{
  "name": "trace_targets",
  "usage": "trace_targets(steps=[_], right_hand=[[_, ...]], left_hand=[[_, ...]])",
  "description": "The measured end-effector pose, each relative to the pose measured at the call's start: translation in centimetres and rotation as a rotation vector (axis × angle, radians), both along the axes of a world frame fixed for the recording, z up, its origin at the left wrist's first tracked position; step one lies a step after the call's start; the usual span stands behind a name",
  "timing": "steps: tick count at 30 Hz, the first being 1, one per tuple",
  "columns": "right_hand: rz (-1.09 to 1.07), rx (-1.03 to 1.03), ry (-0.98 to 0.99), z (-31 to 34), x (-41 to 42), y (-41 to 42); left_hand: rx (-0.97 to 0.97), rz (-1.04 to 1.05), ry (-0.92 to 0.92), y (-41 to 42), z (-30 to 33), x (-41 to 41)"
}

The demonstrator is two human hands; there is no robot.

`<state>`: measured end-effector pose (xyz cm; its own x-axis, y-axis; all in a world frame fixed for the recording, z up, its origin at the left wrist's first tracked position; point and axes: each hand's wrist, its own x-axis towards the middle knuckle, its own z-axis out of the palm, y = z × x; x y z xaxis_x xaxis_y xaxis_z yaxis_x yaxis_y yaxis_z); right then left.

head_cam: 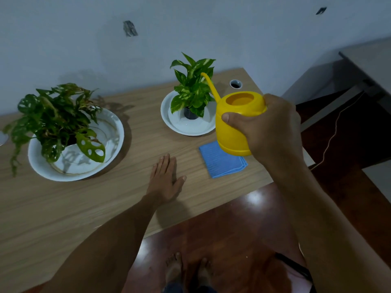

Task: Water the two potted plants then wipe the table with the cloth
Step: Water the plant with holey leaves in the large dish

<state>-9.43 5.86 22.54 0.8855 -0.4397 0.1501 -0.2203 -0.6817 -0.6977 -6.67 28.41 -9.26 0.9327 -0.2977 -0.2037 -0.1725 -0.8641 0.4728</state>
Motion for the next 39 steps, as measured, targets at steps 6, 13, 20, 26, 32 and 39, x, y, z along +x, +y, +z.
trace_targets(steps=[6,13,20,26,32,39], right_hand=[[0.053,0.153,-0.042,-0.1,0.2,-0.6],[0.217,0.240,-0.075,2.4,-0.3,2.0],[0.372,0.235,-0.072,4.2,-0.3,9.8],[0.476,0.283,-0.022,3.3,-1.0,17.2],[0.518,0.270,0.036,2.0,-1.7,21.9],[0.511,0.142,0.090,1.1,-1.5,24.4]], left_hand=[[0.037,0.019,-0.011,1.2,1.6,-0.3],[0.068,0.344,-0.008,5.8,3.0,-4.3],[0.098,0.504,0.014,13.1,3.8,-7.4],[0.116,0.574,0.069,18.7,3.1,-9.2],[0.077,0.617,0.037,21.8,1.8,-10.7],[0.060,0.636,0.011,22.5,1.0,-11.4]])
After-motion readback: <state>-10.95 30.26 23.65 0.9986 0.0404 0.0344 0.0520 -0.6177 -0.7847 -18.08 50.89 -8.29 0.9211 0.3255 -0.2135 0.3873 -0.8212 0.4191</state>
